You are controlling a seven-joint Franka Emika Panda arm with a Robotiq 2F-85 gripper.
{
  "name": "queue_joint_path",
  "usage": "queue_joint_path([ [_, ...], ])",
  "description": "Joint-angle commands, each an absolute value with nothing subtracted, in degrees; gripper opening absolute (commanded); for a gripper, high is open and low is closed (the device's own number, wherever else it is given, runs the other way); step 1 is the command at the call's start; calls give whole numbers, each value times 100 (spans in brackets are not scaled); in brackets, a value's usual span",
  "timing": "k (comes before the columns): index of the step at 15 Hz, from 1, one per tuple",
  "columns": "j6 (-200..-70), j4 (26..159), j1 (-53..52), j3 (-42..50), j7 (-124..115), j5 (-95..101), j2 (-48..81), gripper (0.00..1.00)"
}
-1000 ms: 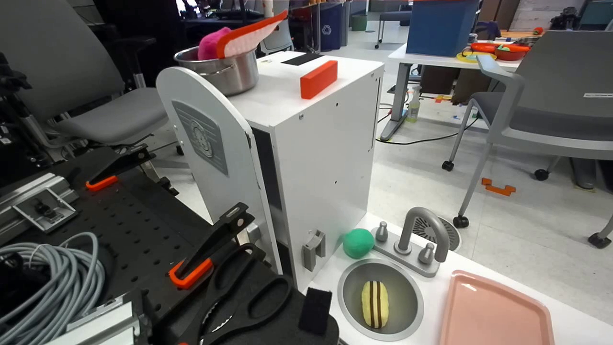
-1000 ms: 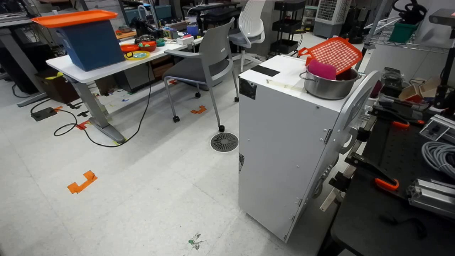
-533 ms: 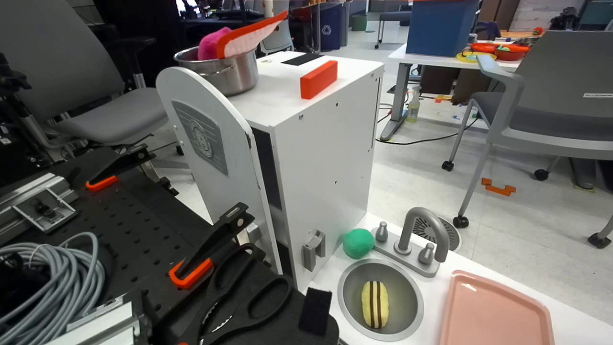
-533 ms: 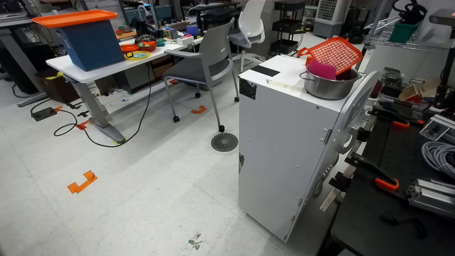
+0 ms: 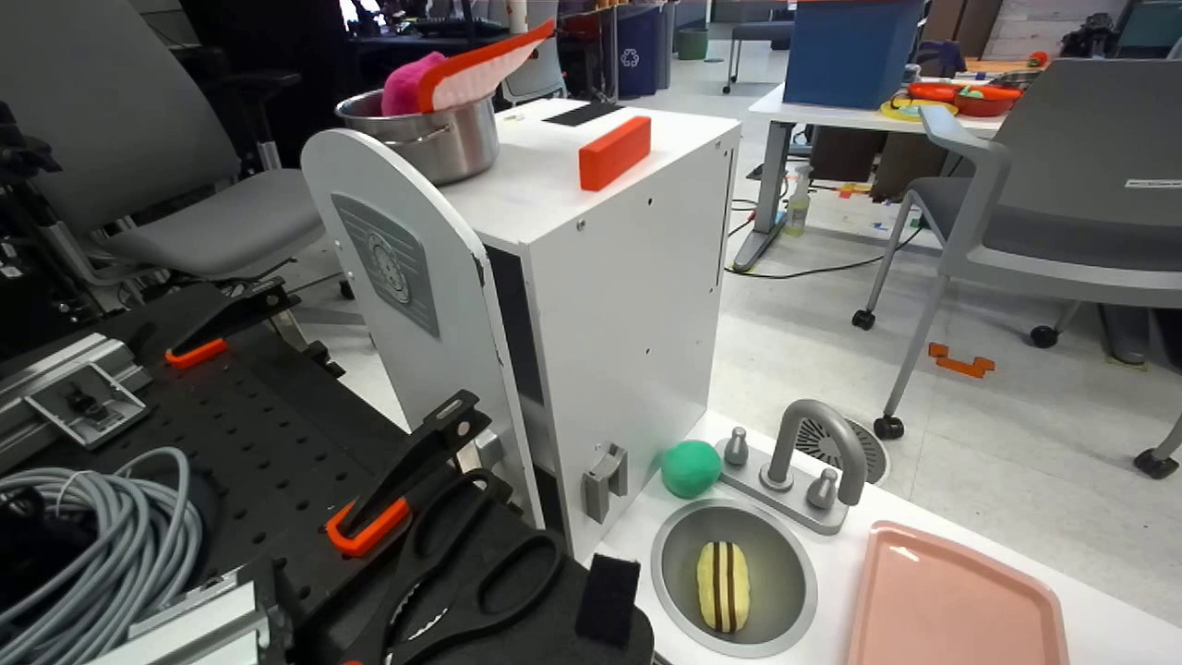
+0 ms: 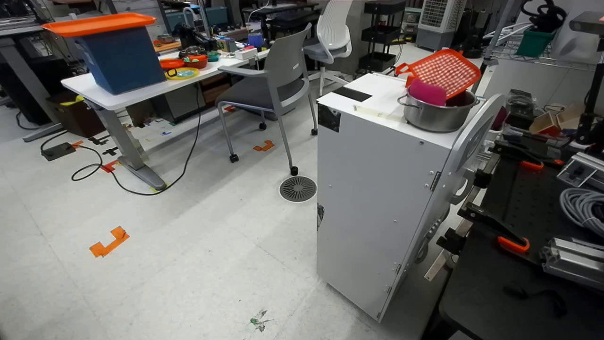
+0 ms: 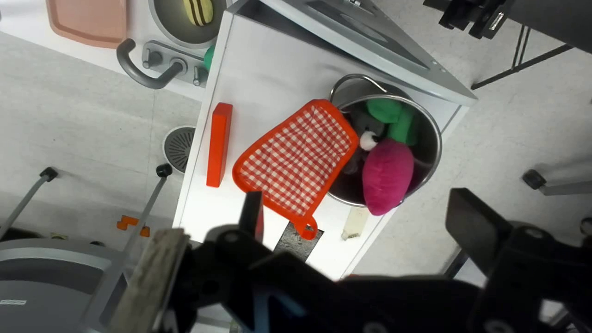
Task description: Pick up the pink plush toy and drop it in the sink
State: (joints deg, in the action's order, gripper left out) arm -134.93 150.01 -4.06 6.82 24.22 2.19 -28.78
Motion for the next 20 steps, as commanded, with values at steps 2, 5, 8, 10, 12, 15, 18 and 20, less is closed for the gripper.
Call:
queue_joint_path([
  [2, -13476, 14991, -399, 673, 2422, 215, -2879, 100],
  [5, -13590, 14920, -354, 576, 2056, 180, -2701, 100],
  [8, -13856, 14876, -362, 491, 1761, 180, -2453, 100],
  [10, -14141, 14805, -391, 475, 1740, 169, -2191, 100],
  [12, -14229, 14691, -411, 463, 1748, 135, -1943, 100],
  [15, -14292, 14544, -411, 405, 1730, 122, -1663, 100],
  [18, -14172, 14449, -561, 430, 1981, -195, -1522, 100],
  [20, -14087, 14437, -702, 445, 2251, -499, -1472, 100],
])
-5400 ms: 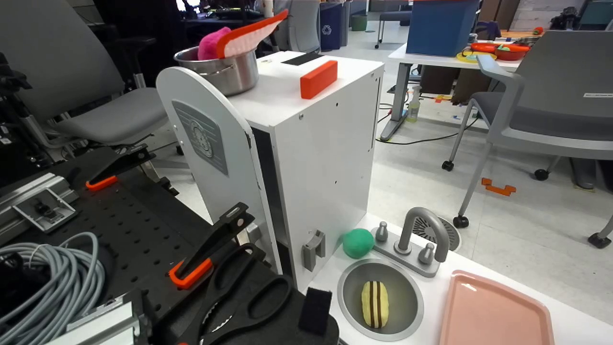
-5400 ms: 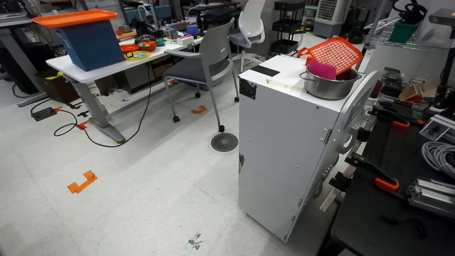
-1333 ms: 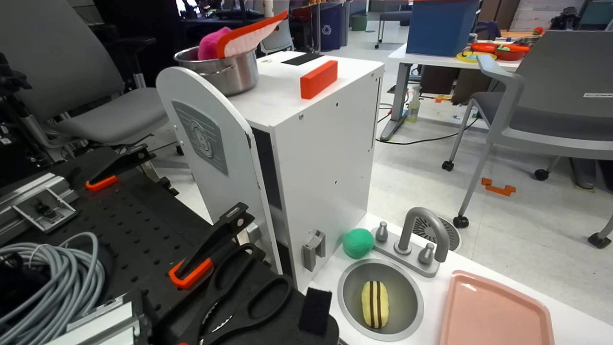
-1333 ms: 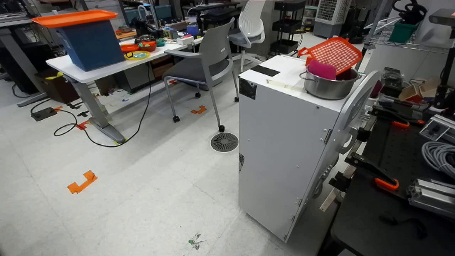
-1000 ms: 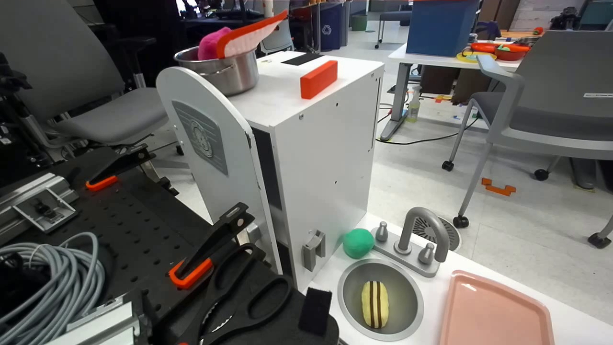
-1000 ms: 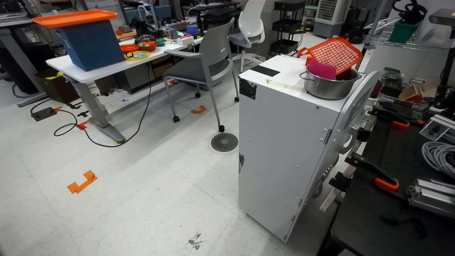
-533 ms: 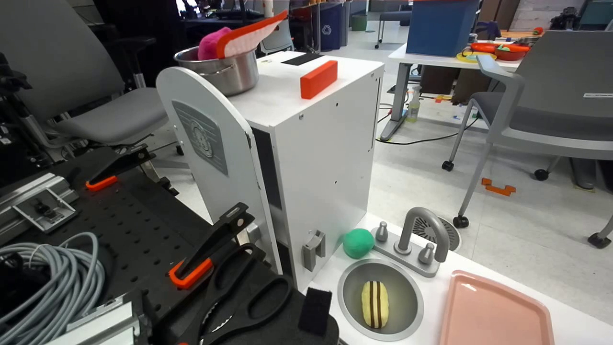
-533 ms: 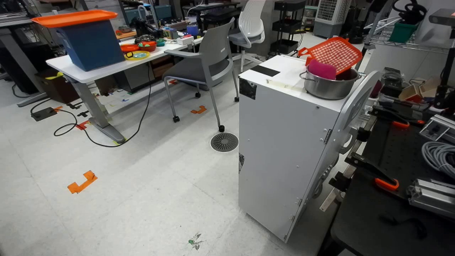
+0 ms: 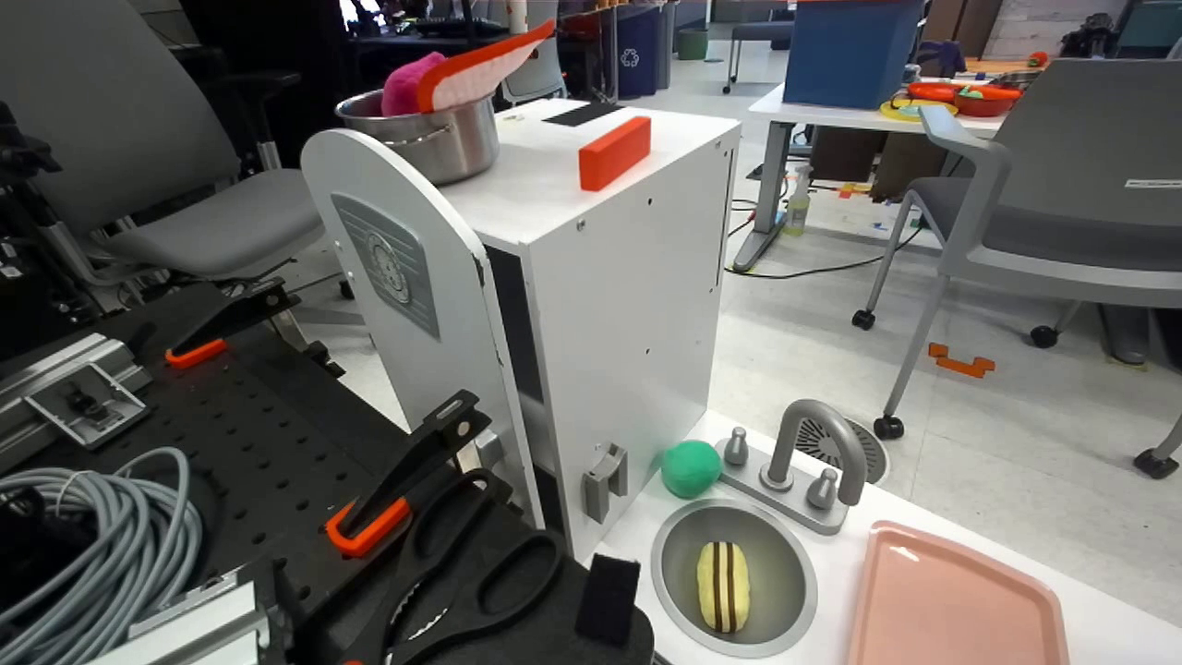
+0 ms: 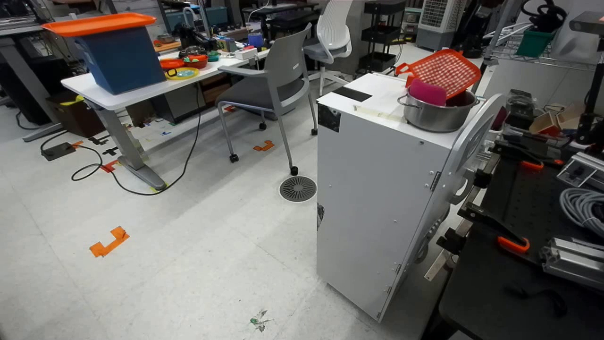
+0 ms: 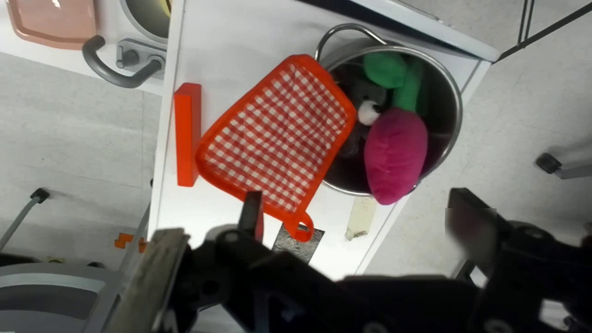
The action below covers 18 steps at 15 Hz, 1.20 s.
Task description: Pick up the pink plush toy and drop it in the sink
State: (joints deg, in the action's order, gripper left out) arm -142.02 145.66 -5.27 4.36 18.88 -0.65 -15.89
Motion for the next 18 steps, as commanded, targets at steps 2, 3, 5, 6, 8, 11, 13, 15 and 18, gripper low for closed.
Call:
queue_joint_path([
  [2, -14053, 14469, -791, 432, 2489, -675, -1441, 100],
  [3, -14048, 14483, -813, 421, 2571, -713, -1421, 100],
  [5, -14050, 14513, -813, 410, 2699, -671, -1384, 100],
  [6, -14041, 14524, -804, 418, 2771, -652, -1365, 100],
  [8, -14051, 14541, -787, 445, 2939, -658, -1312, 100],
  [11, -14090, 14558, -795, 478, 3249, -714, -1244, 100],
  [13, -14108, 14549, -781, 490, 3411, -709, -1172, 100],
  [15, -14131, 14579, -751, 469, 3459, -657, -1197, 100],
  [18, -14147, 14594, -705, 379, 3234, -533, -1183, 100],
])
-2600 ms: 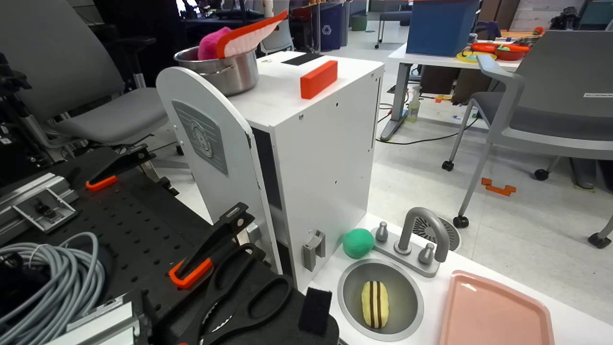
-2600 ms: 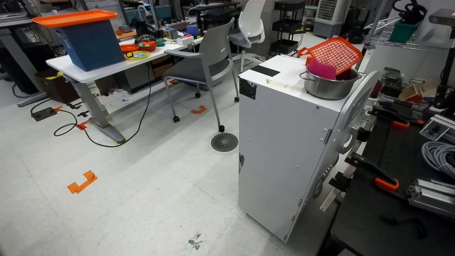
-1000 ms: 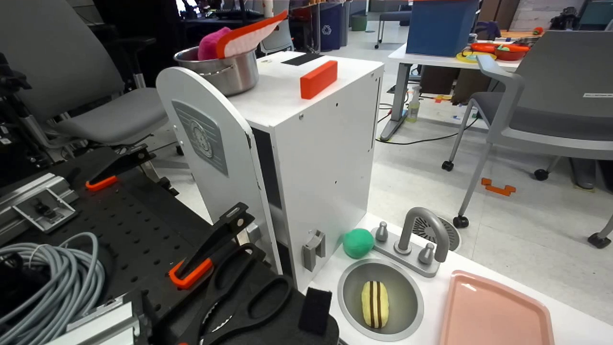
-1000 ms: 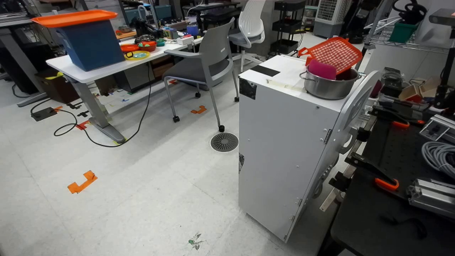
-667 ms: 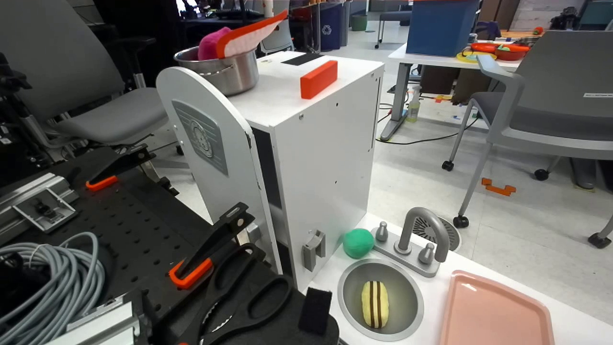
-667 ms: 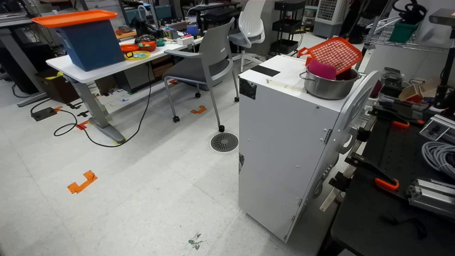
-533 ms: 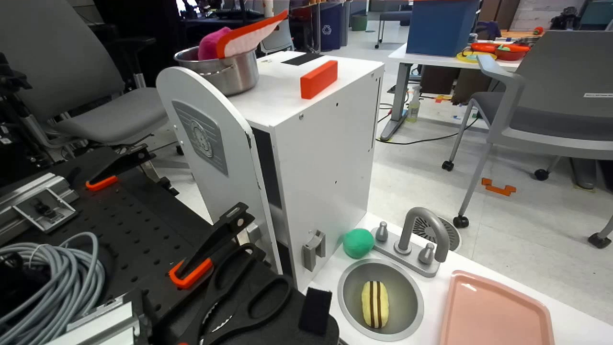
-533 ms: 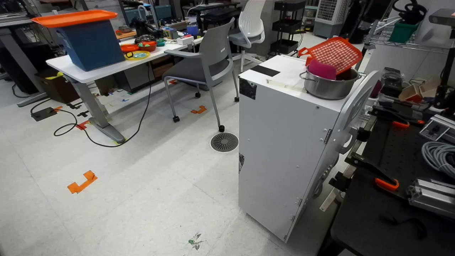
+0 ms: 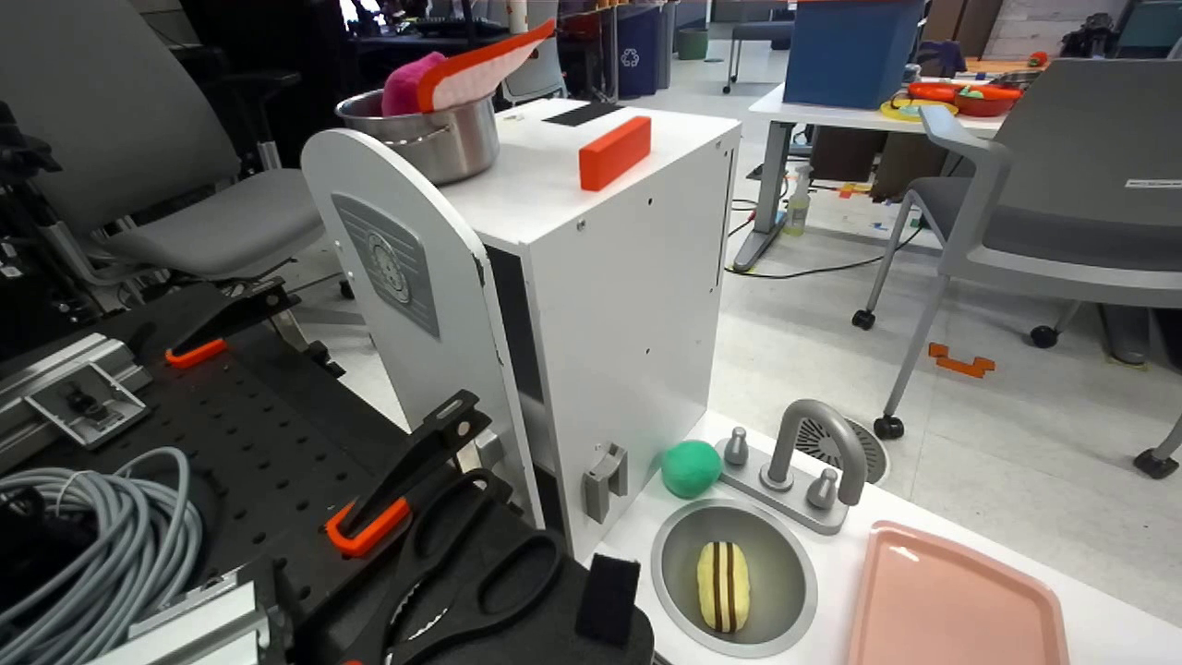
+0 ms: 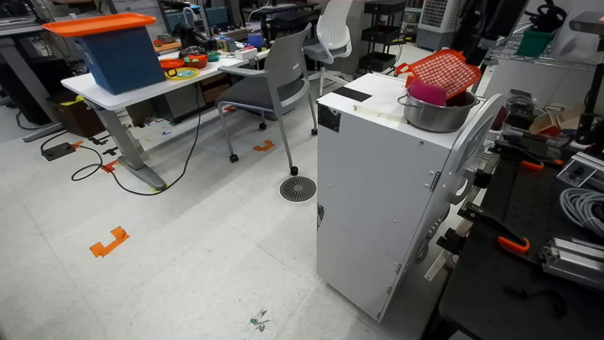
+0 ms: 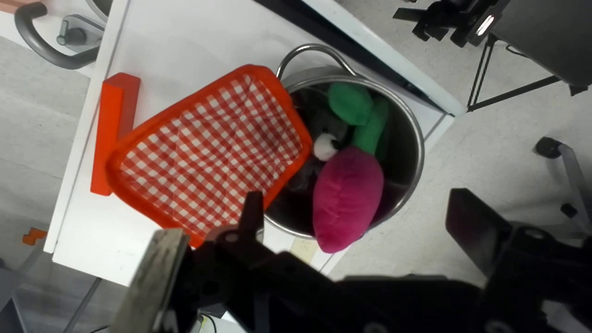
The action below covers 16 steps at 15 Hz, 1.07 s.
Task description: Pick up the pink plush toy and drop it in the sink
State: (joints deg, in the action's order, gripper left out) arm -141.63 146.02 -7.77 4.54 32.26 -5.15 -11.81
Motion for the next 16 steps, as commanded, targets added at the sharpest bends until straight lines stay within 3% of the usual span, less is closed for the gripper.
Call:
queue_joint_path([
  [1, -14147, 14595, -705, 376, 3231, -533, -1181, 100],
  [16, -14155, 14097, -535, 265, 2951, -659, -243, 100],
])
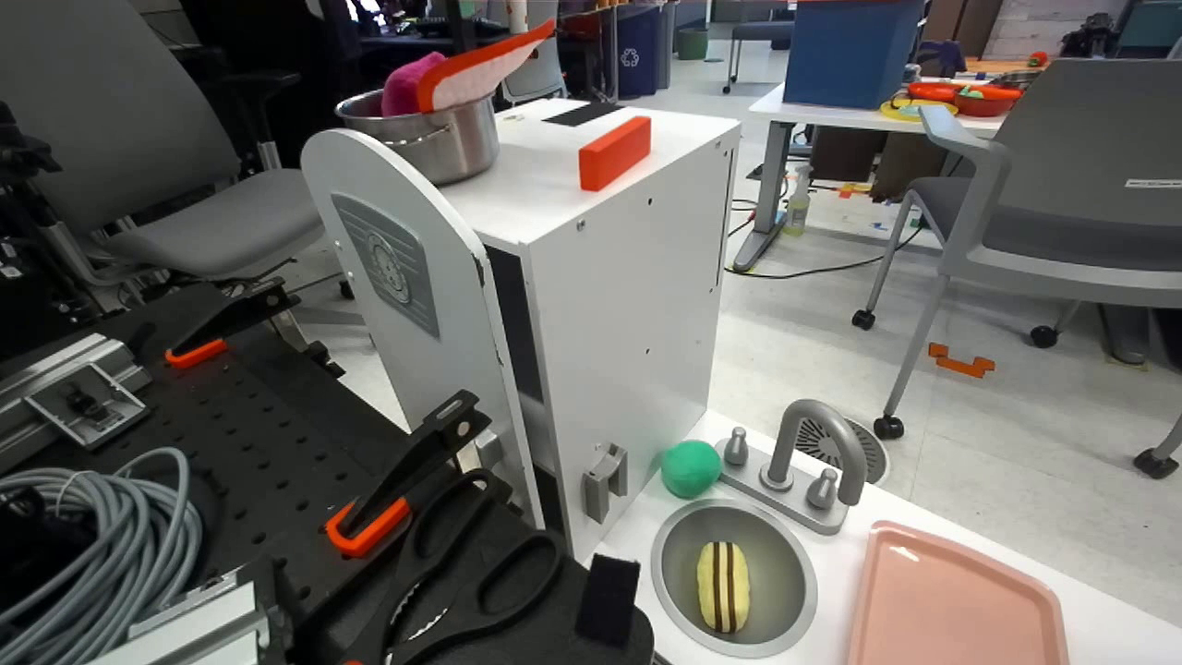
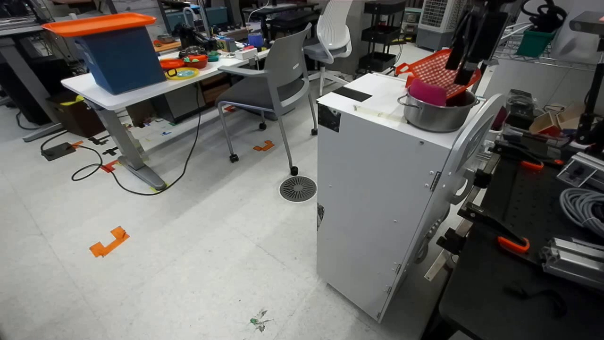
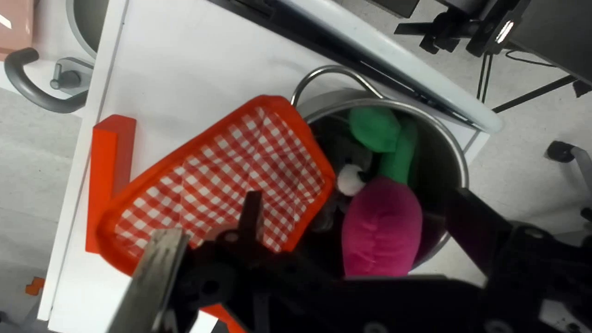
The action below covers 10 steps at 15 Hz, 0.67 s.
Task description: Pick up the pink plush toy and drop it in the sink
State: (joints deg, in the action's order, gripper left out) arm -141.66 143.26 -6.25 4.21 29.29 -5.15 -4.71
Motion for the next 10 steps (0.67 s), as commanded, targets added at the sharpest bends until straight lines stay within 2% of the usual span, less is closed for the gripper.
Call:
queue_joint_path([
  [1, -14158, 14064, -528, 231, 2981, -679, -211, 100],
  [10, -14368, 13975, -567, -61, 3210, -1046, -129, 100],
])
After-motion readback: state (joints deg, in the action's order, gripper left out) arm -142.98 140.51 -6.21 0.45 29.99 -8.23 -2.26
